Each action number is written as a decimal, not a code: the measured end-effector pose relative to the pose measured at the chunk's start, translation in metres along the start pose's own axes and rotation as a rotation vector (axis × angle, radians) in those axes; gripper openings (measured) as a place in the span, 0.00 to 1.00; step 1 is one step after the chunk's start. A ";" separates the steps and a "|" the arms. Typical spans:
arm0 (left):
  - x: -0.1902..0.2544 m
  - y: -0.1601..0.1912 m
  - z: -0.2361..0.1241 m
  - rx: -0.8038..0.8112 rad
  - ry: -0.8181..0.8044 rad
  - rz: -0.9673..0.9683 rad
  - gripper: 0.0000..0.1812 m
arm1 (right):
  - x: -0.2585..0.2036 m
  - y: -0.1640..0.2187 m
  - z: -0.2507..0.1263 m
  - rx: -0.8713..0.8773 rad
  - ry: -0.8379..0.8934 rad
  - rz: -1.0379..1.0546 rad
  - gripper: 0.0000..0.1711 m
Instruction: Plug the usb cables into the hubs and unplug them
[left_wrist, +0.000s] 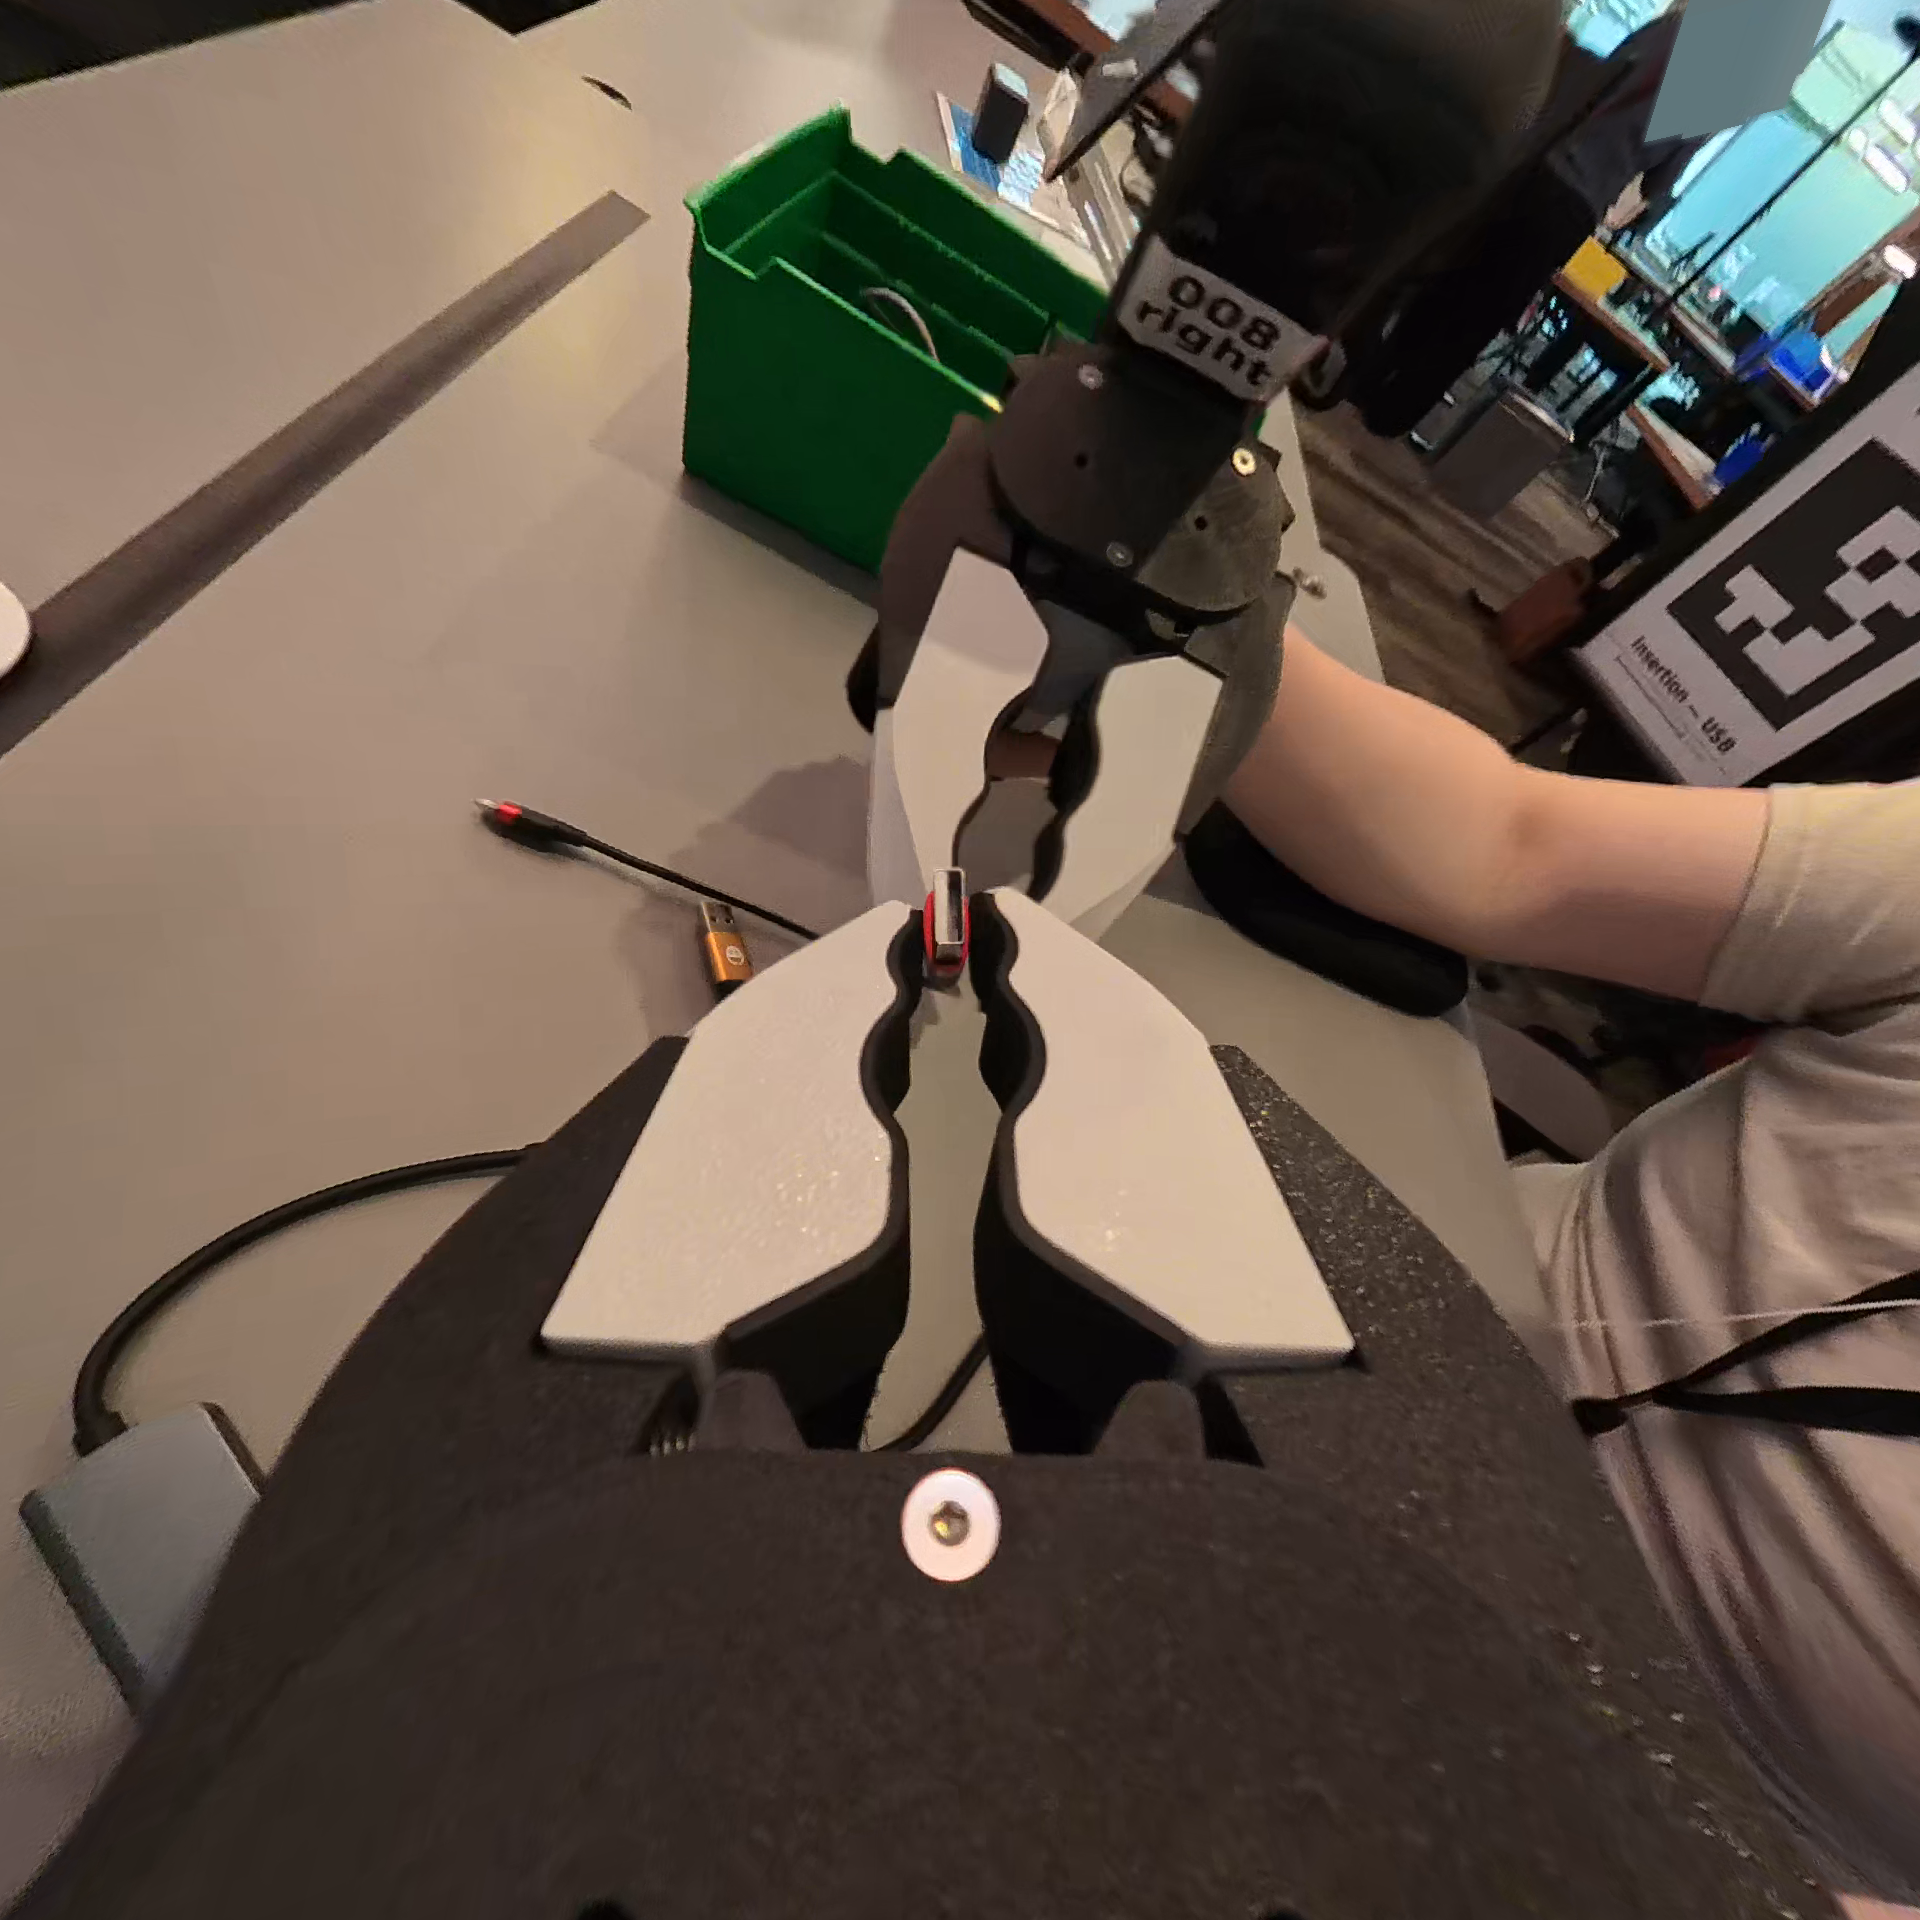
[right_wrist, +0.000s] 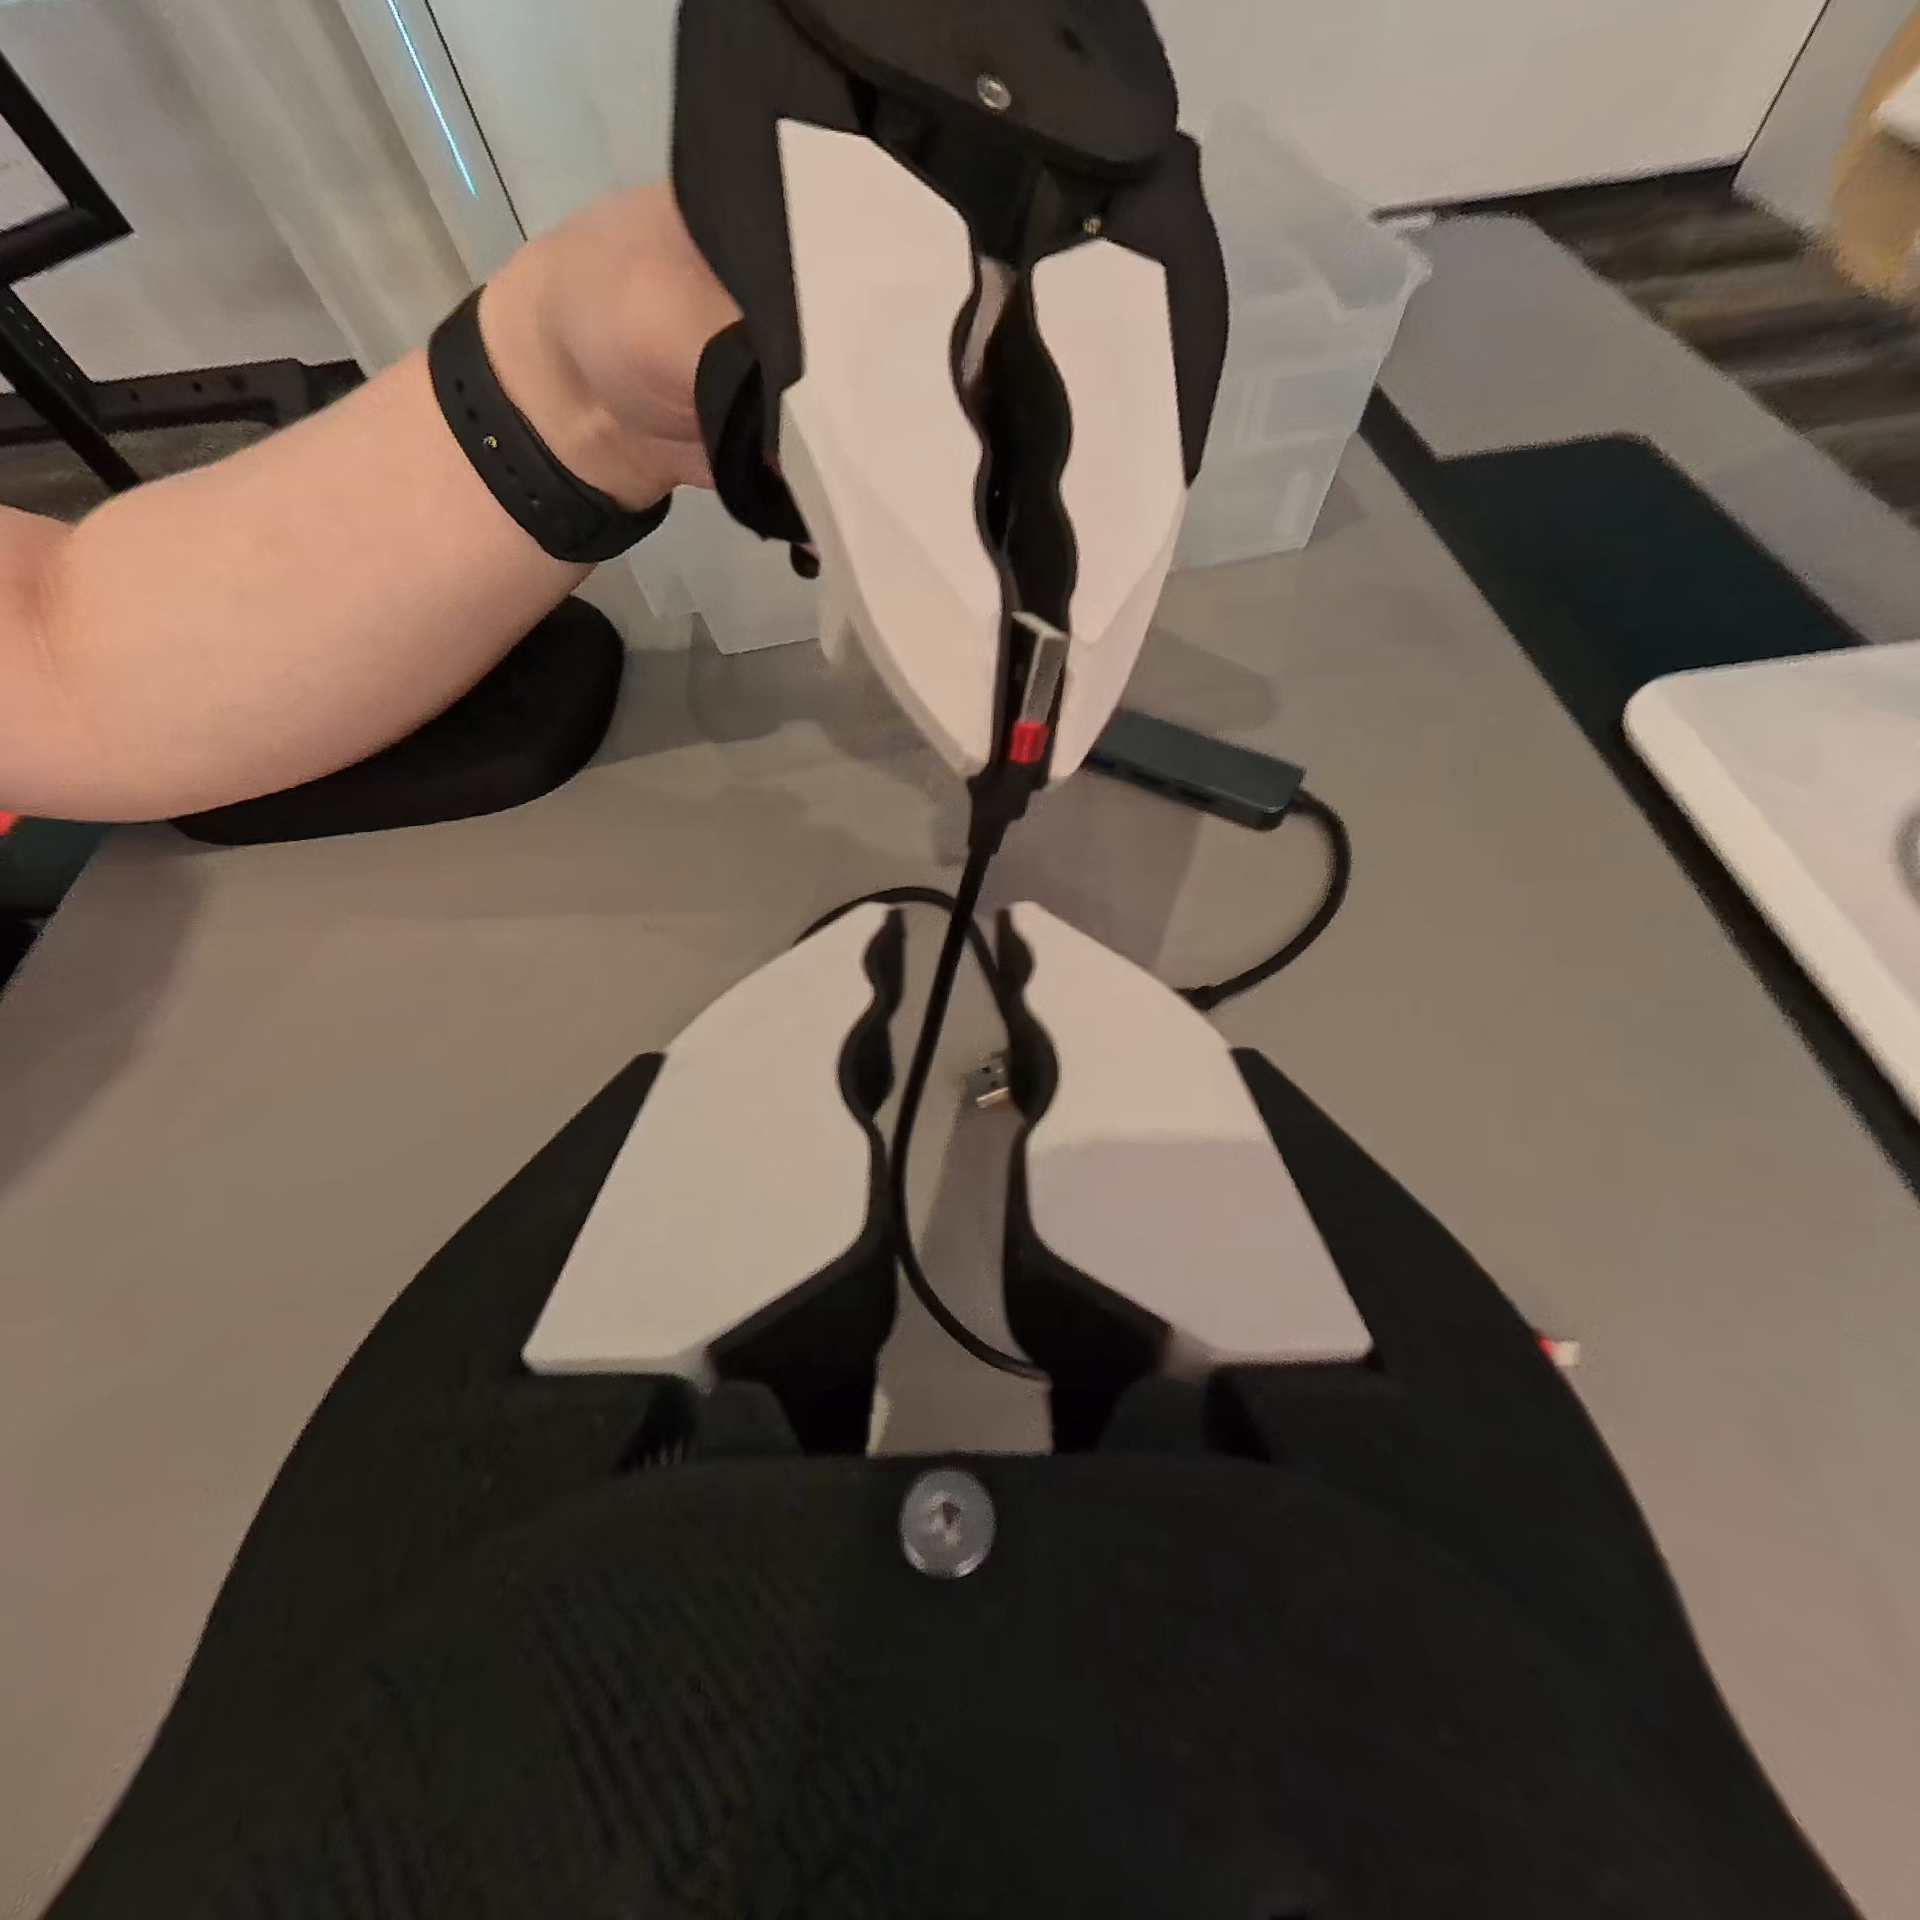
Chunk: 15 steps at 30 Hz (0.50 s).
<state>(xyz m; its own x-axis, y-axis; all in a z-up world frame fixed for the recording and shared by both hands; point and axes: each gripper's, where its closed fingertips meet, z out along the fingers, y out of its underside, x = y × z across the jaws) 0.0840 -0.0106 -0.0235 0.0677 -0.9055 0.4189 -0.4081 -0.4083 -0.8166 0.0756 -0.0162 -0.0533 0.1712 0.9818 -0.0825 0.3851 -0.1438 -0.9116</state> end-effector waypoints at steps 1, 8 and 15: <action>0.003 -0.005 -0.004 0.016 0.003 -0.016 0.04 | 0.000 -0.005 -0.006 0.016 0.020 -0.046 0.15; 0.070 -0.042 -0.030 0.139 0.237 -0.023 0.04 | 0.006 -0.085 -0.088 0.479 0.480 -0.516 0.22; 0.098 -0.073 -0.037 0.284 0.291 -0.041 0.04 | -0.020 -0.099 -0.050 0.516 0.716 -0.808 0.30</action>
<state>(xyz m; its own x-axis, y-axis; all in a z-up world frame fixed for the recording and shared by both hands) 0.0873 -0.0646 0.0918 -0.1982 -0.8338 0.5152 -0.1397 -0.4962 -0.8569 0.0792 -0.0274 0.0590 0.5766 0.4492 0.6824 0.2321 0.7108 -0.6640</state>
